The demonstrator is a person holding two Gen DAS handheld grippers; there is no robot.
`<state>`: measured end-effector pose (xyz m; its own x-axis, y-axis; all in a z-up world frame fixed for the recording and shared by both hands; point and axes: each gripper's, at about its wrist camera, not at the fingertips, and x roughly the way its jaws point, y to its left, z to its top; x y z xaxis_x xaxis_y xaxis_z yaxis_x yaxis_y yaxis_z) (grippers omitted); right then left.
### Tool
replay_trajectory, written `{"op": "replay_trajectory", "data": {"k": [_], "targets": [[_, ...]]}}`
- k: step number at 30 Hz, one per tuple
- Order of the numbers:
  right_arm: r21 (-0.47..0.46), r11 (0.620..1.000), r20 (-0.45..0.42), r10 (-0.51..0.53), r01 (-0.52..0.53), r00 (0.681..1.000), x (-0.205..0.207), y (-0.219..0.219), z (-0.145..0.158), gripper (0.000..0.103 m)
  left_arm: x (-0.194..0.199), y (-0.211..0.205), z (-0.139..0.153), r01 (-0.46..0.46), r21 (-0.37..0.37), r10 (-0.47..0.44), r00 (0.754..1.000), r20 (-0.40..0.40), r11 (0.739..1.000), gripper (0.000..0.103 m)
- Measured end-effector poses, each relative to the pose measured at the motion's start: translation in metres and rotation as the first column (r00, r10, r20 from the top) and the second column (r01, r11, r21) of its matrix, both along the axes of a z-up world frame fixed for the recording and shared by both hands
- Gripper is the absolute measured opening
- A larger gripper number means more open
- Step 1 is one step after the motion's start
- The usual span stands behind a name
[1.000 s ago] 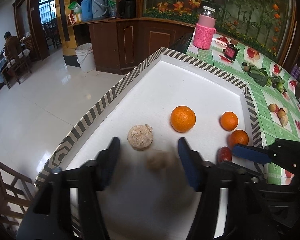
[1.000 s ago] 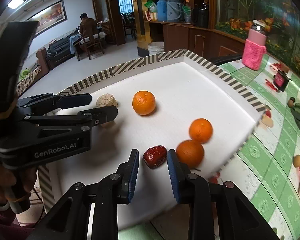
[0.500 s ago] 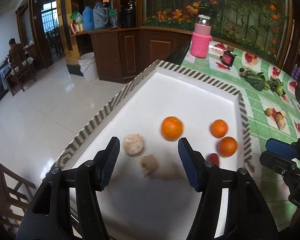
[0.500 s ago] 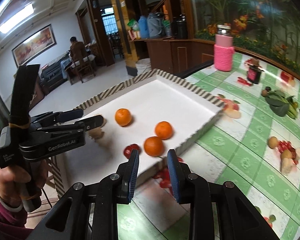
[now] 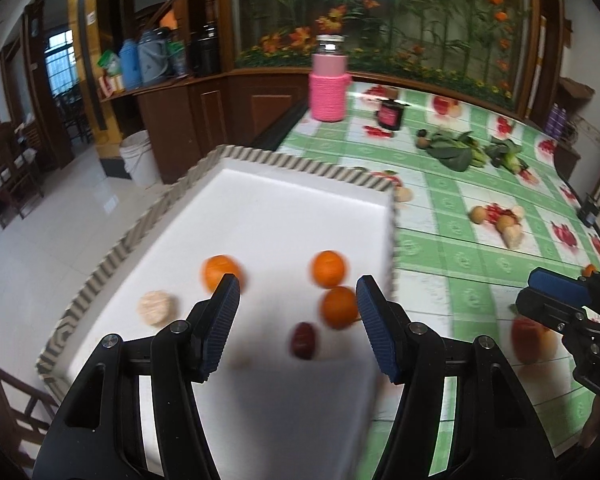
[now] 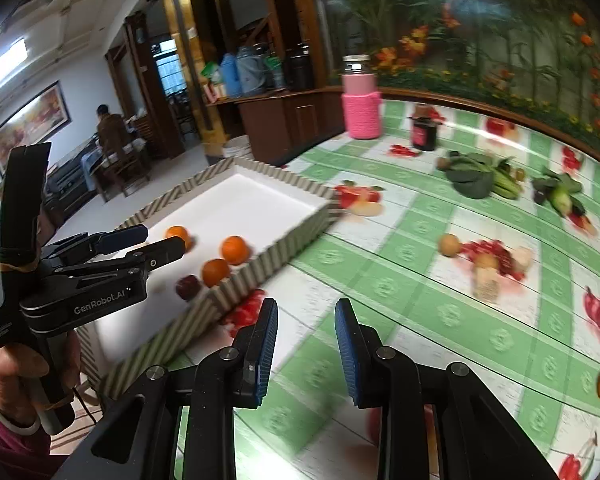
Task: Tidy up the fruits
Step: 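Withdraw both open tools from the tray back over the tablecloth, then grasp a brown round fruit with the left tool while the right tool grasps a beige bread cube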
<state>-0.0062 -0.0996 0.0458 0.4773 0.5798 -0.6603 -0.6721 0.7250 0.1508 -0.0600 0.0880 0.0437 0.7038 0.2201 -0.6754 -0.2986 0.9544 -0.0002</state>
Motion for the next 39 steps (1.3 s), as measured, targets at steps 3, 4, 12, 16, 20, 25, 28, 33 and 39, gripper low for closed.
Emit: {"op": "replay_trajectory", "data": {"k": [3, 4, 12, 16, 20, 25, 28, 33, 39], "targets": [[0.004, 0.999, -0.008, -0.042, 0.042, 0.999, 0.006, -0.019, -0.002, 0.028, 0.008, -0.019, 0.001, 0.038, 0.007, -0.038, 0.999, 0.002, 0.999, 0.061], [0.004, 0.998, -0.011, -0.057, 0.057, 0.998, 0.008, -0.026, -0.003, 0.028, 0.011, -0.025, 0.002, 0.051, 0.008, -0.051, 0.999, 0.001, 0.999, 0.061], [0.006, 0.985, -0.041, -0.171, 0.172, 0.984, 0.025, -0.077, -0.013, 0.029, 0.035, -0.064, -0.004, 0.139, -0.010, -0.139, 0.990, -0.026, 0.990, 0.061], [0.010, 0.976, -0.063, -0.218, 0.219, 0.974, 0.037, -0.099, -0.020, 0.029, 0.045, -0.078, -0.007, 0.182, -0.038, -0.183, 0.982, -0.036, 0.983, 0.061], [0.003, 0.971, -0.079, -0.237, 0.238, 0.968, 0.050, -0.109, -0.026, 0.029, 0.058, -0.090, -0.011, 0.203, -0.044, -0.205, 0.977, -0.051, 0.978, 0.061], [-0.022, 0.971, -0.085, -0.239, 0.238, 0.967, 0.073, -0.104, -0.032, 0.037, 0.073, -0.100, -0.015, 0.220, -0.051, -0.223, 0.973, -0.064, 0.974, 0.061], [-0.029, 0.974, -0.088, -0.227, 0.225, 0.970, 0.091, -0.094, -0.035, 0.041, 0.079, -0.102, -0.017, 0.224, -0.057, -0.227, 0.971, -0.069, 0.973, 0.061], [-0.097, 0.972, -0.071, -0.219, 0.212, 0.973, 0.115, -0.077, -0.041, 0.042, 0.086, -0.103, -0.021, 0.223, -0.071, -0.228, 0.971, -0.075, 0.972, 0.061], [-0.114, 0.977, -0.094, -0.193, 0.182, 0.977, 0.140, -0.064, -0.053, 0.041, 0.096, -0.103, -0.024, 0.217, -0.087, -0.224, 0.971, -0.083, 0.972, 0.061]]}}
